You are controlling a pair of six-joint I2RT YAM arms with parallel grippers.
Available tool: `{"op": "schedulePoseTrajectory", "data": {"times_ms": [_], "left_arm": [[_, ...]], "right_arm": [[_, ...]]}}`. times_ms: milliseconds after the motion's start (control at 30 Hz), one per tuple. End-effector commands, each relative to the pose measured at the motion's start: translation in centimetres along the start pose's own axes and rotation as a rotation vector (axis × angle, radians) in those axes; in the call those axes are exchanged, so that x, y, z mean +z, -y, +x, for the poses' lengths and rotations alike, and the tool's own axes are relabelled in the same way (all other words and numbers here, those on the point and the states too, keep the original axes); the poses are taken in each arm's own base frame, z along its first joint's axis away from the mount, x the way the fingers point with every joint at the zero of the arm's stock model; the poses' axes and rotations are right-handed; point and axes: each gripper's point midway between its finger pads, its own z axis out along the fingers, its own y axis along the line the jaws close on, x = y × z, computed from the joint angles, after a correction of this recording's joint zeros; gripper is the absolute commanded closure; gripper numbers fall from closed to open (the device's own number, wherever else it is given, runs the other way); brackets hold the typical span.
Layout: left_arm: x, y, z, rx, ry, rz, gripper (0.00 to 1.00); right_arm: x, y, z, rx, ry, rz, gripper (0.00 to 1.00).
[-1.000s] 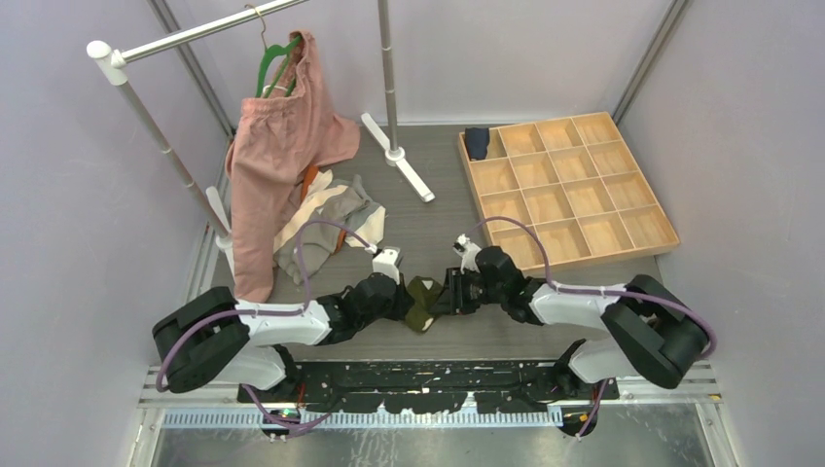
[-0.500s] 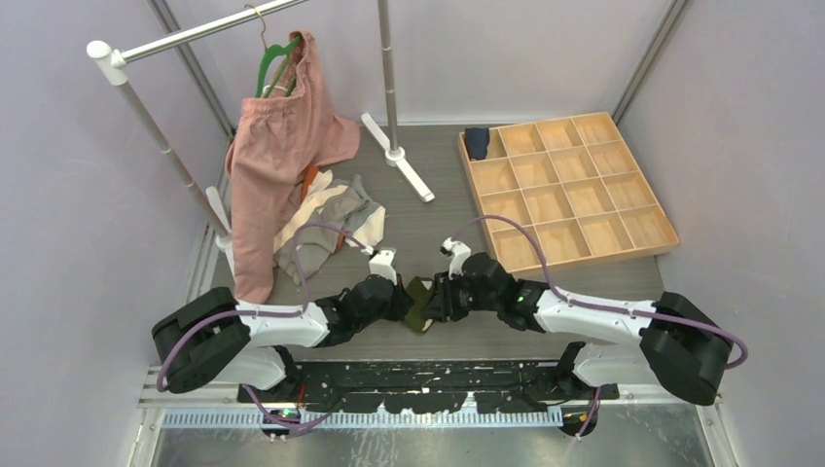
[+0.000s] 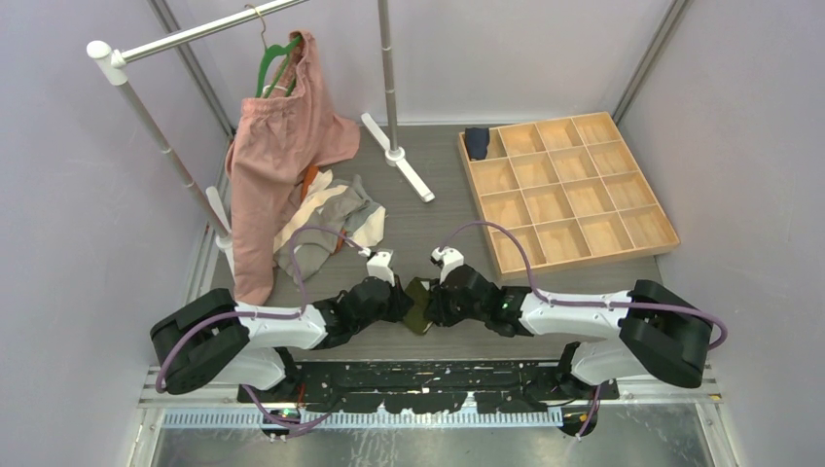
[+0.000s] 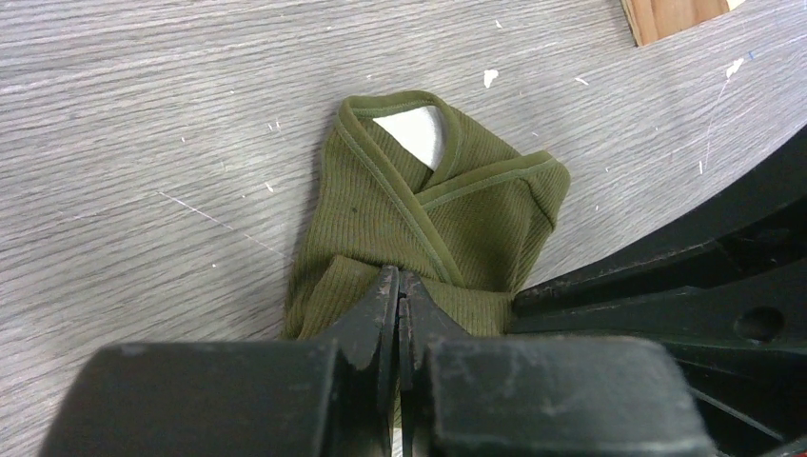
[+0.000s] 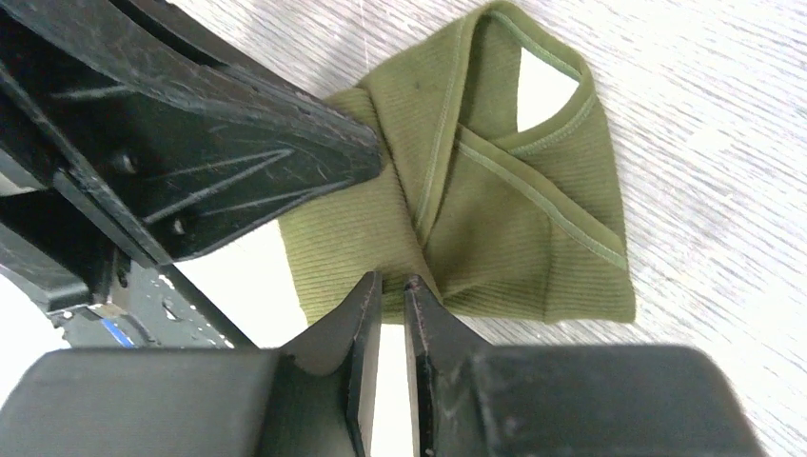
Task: Roll the underwear
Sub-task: Roll the underwear to the center of the board.
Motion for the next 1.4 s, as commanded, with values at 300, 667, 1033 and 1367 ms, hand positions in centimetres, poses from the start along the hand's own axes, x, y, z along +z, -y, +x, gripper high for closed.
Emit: {"op": "schedulePoseTrajectory", "data": {"times_ms": [300, 667, 1033, 1367], "left_arm": [[-1.2, -3.7, 4.3, 0.043, -0.147, -0.103, 0.99], [-1.3, -3.5, 4.3, 0.019, -0.144, -0.094, 0.99], [-1.2, -3.5, 4.5, 0.018, -0.155, -0.094, 0.99], [-1.1, -4.1, 4.7, 0.014, -0.161, -0.132, 0.99]], "right_arm": [[-4.4, -0.7, -3.3, -0.39, 0.15, 0.033, 0.6], [-2.6, -5.3, -3.3, -0.807, 0.235, 0.095, 0.48], [0.2, -5.7, -1.2, -1.014, 0.208, 0.132, 0.44], [1.8, -4.5, 1.6, -1.073, 0.113, 0.159, 0.42]]}}
